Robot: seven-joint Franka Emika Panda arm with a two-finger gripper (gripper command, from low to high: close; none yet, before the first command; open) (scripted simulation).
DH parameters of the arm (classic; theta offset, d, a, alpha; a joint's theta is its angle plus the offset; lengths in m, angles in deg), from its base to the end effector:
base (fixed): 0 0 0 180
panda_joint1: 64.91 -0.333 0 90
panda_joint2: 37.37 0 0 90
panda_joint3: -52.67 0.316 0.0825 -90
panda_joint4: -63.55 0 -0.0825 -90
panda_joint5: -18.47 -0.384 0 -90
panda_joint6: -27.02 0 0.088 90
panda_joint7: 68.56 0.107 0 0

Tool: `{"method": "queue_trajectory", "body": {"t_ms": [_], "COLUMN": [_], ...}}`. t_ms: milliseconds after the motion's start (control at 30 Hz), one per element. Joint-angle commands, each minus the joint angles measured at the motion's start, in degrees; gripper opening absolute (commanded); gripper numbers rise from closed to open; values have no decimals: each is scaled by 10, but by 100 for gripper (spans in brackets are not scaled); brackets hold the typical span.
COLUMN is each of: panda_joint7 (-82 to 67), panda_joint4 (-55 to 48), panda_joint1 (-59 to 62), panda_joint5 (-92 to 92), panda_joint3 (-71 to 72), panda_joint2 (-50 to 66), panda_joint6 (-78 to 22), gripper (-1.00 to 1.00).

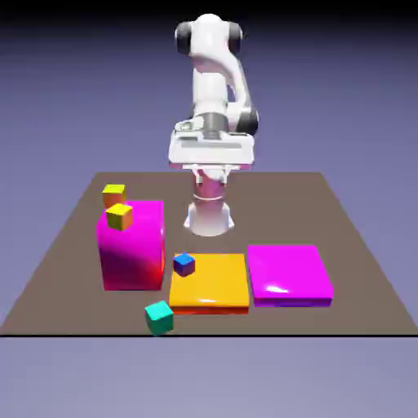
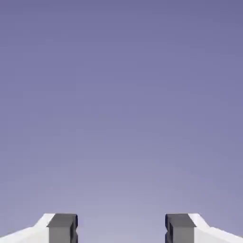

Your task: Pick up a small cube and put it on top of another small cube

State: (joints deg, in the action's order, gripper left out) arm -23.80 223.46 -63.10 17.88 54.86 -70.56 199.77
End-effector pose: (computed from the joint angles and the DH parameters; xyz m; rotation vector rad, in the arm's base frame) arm 0.3913 0.0022 0.4680 -2.4555 1.0116 -1.0504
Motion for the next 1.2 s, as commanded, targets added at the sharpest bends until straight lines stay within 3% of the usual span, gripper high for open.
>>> {"method": "queue_trajectory", "body": {"t_ms": [0, 1167], "panda_joint7": [19, 687], "panda_joint4": [-9, -325], "panda_joint1": [21, 748], "panda_joint5": [-5, -177], "panda_joint3": [18, 655], "panda_joint2": [-4, -158], "panda_joint6": [-10, -376], "gripper": [0, 0]}}
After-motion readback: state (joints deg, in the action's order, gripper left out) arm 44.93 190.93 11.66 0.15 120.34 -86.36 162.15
